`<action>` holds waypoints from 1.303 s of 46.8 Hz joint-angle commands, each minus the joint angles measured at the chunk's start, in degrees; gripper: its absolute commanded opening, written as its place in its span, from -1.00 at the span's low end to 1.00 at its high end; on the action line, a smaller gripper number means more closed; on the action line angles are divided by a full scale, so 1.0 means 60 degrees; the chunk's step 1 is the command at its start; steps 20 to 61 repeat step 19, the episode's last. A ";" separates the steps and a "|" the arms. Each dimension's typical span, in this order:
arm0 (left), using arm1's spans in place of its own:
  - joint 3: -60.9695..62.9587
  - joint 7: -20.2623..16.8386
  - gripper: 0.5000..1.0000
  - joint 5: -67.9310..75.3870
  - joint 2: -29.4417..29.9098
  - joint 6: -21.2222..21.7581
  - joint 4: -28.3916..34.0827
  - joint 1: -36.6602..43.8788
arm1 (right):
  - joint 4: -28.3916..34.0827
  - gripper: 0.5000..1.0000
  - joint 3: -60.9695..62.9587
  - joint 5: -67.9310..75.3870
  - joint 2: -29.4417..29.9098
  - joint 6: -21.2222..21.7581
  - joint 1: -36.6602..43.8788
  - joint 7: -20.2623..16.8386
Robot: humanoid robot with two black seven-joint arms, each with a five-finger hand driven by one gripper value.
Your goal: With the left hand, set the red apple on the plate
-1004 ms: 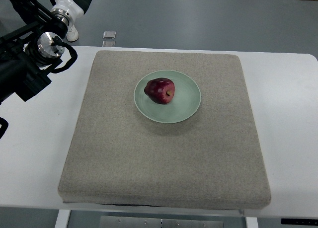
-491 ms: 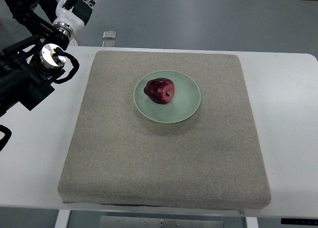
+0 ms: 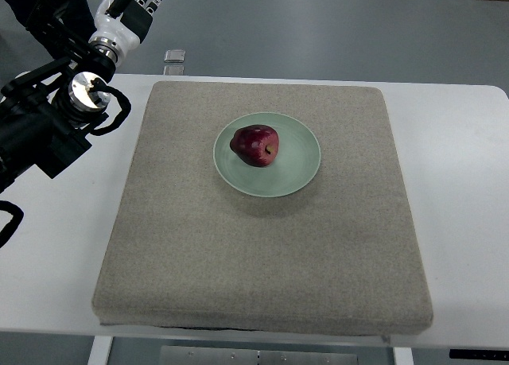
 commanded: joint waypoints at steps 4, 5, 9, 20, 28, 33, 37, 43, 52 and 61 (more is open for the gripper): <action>0.0001 -0.0013 0.97 0.0046 -0.0205 0.0063 0.0191 0.0001 | 0.0001 0.73 -0.0005 0.0000 0.0000 0.0005 0.0001 0.0000; -0.0014 -0.0013 0.97 0.0032 -0.0220 0.0063 0.0220 0.0001 | 0.0001 0.72 -0.0005 0.0000 0.0000 -0.0009 0.0001 0.0000; 0.0001 -0.0013 0.97 0.0046 -0.0249 0.0063 0.0265 0.0001 | 0.0001 0.72 0.0009 0.0000 0.0000 0.0005 0.0001 0.0000; -0.0014 -0.0013 0.97 0.0046 -0.0278 0.0063 0.0265 0.0016 | 0.0089 0.72 -0.0035 -0.0058 0.0000 0.0137 -0.0043 -0.0014; -0.0014 -0.0013 0.97 0.0046 -0.0278 0.0063 0.0265 0.0016 | 0.0089 0.72 -0.0035 -0.0058 0.0000 0.0137 -0.0043 -0.0014; -0.0014 -0.0013 0.97 0.0046 -0.0278 0.0063 0.0265 0.0016 | 0.0089 0.72 -0.0035 -0.0058 0.0000 0.0137 -0.0043 -0.0014; -0.0014 -0.0013 0.97 0.0046 -0.0278 0.0063 0.0265 0.0016 | 0.0089 0.72 -0.0035 -0.0058 0.0000 0.0137 -0.0043 -0.0014; -0.0014 -0.0013 0.97 0.0046 -0.0278 0.0063 0.0265 0.0016 | 0.0089 0.72 -0.0035 -0.0058 0.0000 0.0137 -0.0043 -0.0014; -0.0014 -0.0013 0.97 0.0046 -0.0278 0.0063 0.0265 0.0016 | 0.0089 0.72 -0.0035 -0.0058 0.0000 0.0137 -0.0043 -0.0014; -0.0014 -0.0013 0.97 0.0046 -0.0278 0.0063 0.0265 0.0016 | 0.0089 0.72 -0.0035 -0.0058 0.0000 0.0137 -0.0043 -0.0014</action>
